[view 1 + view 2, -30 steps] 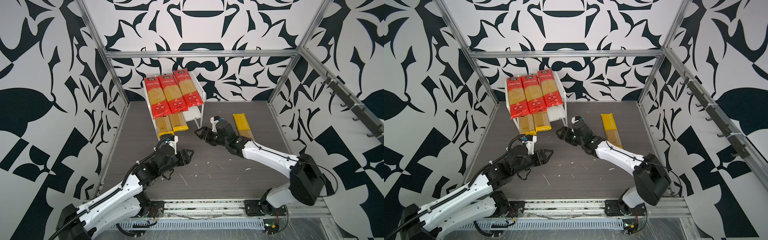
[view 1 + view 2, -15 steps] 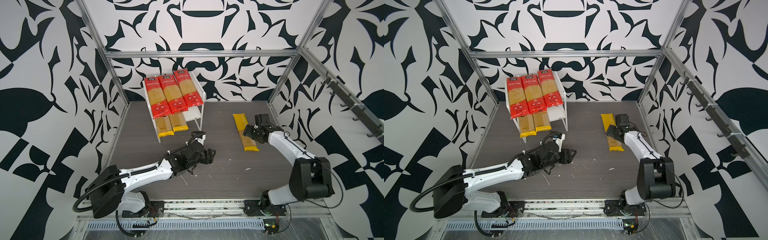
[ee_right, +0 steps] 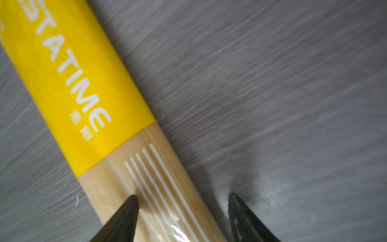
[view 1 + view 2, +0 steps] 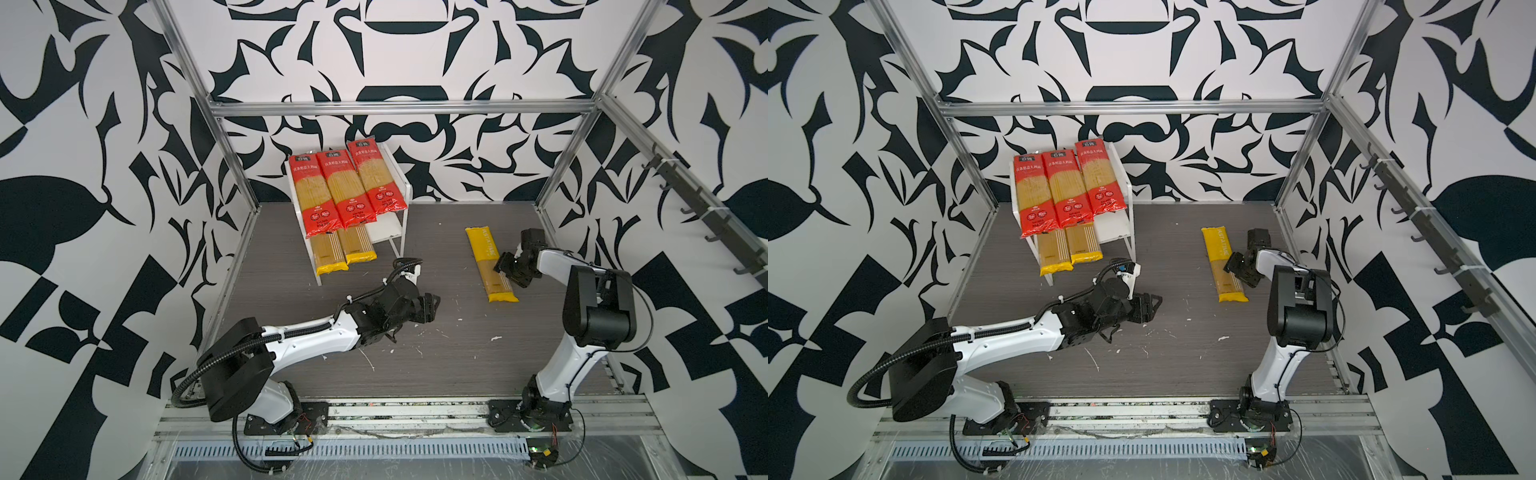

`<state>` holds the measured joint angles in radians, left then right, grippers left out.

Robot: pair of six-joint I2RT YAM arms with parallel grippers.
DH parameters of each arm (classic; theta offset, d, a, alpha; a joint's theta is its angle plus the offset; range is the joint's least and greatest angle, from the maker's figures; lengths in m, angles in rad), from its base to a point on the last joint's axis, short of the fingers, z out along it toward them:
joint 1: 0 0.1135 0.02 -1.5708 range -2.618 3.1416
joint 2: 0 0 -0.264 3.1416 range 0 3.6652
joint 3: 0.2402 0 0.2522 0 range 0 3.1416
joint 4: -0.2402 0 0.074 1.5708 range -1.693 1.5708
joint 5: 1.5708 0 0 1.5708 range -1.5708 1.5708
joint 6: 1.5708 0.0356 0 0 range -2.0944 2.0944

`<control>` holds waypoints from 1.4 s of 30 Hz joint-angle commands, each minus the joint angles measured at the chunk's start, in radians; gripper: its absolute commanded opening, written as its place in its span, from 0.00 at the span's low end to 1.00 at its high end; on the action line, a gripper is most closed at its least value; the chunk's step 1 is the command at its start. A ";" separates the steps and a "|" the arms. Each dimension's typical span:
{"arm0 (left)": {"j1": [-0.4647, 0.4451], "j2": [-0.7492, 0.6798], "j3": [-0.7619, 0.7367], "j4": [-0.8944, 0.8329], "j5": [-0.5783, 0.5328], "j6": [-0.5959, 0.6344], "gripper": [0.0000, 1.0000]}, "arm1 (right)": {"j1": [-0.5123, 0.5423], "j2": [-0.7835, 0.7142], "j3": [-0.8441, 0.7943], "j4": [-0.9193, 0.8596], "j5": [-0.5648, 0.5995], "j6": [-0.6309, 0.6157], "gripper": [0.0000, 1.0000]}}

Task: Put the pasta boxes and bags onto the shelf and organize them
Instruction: 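Grasp the last yellow pack with the right gripper and drag it toward the table centre, then grasp the yellow pack's end with the right gripper while the left gripper grasps its middle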

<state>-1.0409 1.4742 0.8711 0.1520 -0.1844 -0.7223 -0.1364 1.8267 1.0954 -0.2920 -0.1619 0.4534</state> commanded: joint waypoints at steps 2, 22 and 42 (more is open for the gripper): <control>0.011 -0.003 -0.004 0.023 0.007 -0.005 0.70 | 0.005 -0.027 -0.110 0.064 -0.123 0.045 0.50; 0.042 -0.023 -0.022 0.031 0.020 -0.014 0.70 | 0.489 -0.374 -0.502 0.069 -0.007 0.229 0.00; 0.059 0.135 0.039 -0.009 0.143 -0.138 0.67 | 0.373 -0.628 -0.550 0.054 -0.127 0.188 0.44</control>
<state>-0.9771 1.5799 0.8825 0.1642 -0.0746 -0.8227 0.2855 1.2190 0.5335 -0.2573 -0.2611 0.6868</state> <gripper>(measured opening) 0.675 0.439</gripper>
